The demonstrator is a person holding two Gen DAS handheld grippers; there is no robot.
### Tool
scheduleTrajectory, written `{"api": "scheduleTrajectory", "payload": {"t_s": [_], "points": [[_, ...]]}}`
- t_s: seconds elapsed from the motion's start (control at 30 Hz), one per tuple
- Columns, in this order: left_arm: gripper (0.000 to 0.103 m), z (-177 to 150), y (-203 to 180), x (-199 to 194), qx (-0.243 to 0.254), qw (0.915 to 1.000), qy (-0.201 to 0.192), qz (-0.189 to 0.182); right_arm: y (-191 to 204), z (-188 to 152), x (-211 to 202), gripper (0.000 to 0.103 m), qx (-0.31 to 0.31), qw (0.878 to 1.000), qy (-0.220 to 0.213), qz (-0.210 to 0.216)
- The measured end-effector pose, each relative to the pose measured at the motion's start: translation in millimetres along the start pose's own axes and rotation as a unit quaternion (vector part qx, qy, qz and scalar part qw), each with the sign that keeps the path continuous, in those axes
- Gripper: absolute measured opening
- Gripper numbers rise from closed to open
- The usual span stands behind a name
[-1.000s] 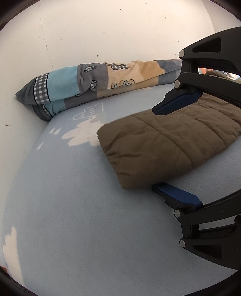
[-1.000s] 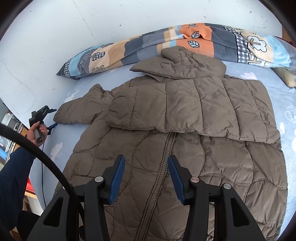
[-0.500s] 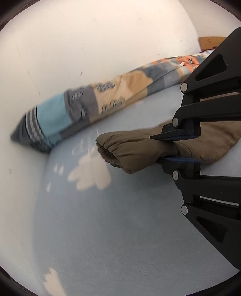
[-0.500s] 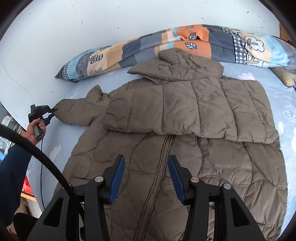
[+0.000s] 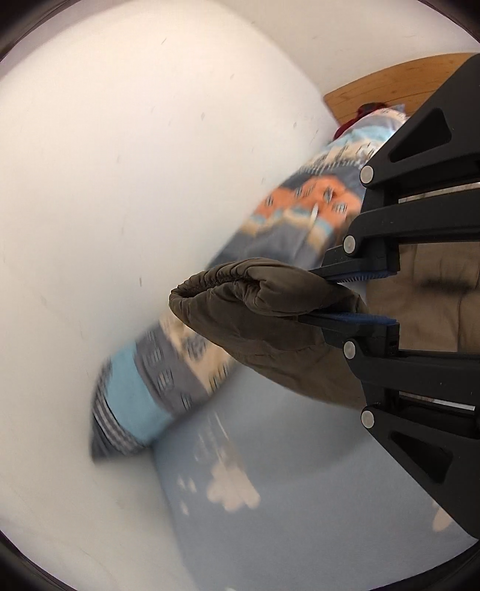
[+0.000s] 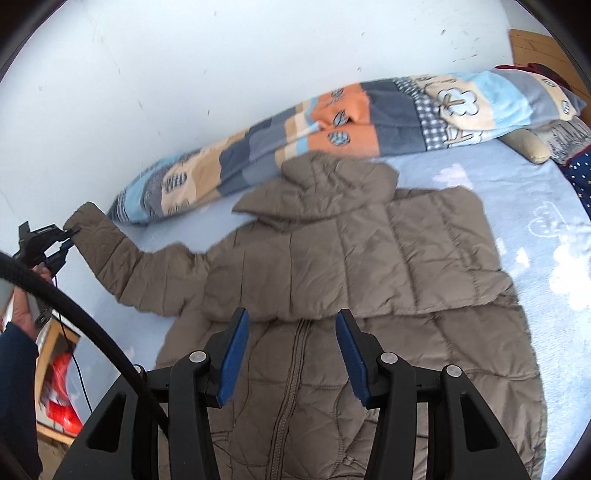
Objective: Fold large clothes
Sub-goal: 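Lift the held sleeve and fold it across the jacket body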
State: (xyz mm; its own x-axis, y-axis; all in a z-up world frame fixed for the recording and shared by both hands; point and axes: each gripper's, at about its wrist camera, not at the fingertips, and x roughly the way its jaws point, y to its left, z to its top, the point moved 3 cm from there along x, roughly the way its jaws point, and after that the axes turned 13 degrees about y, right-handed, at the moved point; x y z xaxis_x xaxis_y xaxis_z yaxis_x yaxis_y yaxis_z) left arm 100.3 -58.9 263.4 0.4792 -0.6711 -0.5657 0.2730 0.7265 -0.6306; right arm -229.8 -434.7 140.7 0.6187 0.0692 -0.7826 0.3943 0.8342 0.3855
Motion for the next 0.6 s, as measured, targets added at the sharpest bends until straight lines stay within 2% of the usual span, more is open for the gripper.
{"api": "scheduleTrajectory", "payload": {"t_s": [0.13,0.3,0.37,0.47,0.6], "points": [[0.014,-13.8,-84.3,-9.9,0.046,0.9986,0.000,-0.026,-12.4,5.7,-25.8,0.053,0.014,0.999,-0.028,0.007],[0.013,-44.9,-172.3,3.2,0.093,0.9938,0.023,-0.057,-40.7,8.0,-56.4,0.053,0.046,0.997,-0.058,0.008],[0.013,-64.5,-207.1,18.5,0.113,0.9904,0.042,-0.067,-51.1,7.9,-66.9,0.053,0.054,0.996,-0.067,0.004],[0.014,-89.7,-237.8,47.2,0.135,0.9862,0.066,-0.070,-69.5,5.5,-83.6,0.053,0.072,0.994,-0.083,0.001],[0.014,-131.5,-273.8,97.0,0.166,0.9801,0.096,-0.052,-88.9,2.5,-97.0,0.053,0.092,0.992,-0.091,0.006]]}}
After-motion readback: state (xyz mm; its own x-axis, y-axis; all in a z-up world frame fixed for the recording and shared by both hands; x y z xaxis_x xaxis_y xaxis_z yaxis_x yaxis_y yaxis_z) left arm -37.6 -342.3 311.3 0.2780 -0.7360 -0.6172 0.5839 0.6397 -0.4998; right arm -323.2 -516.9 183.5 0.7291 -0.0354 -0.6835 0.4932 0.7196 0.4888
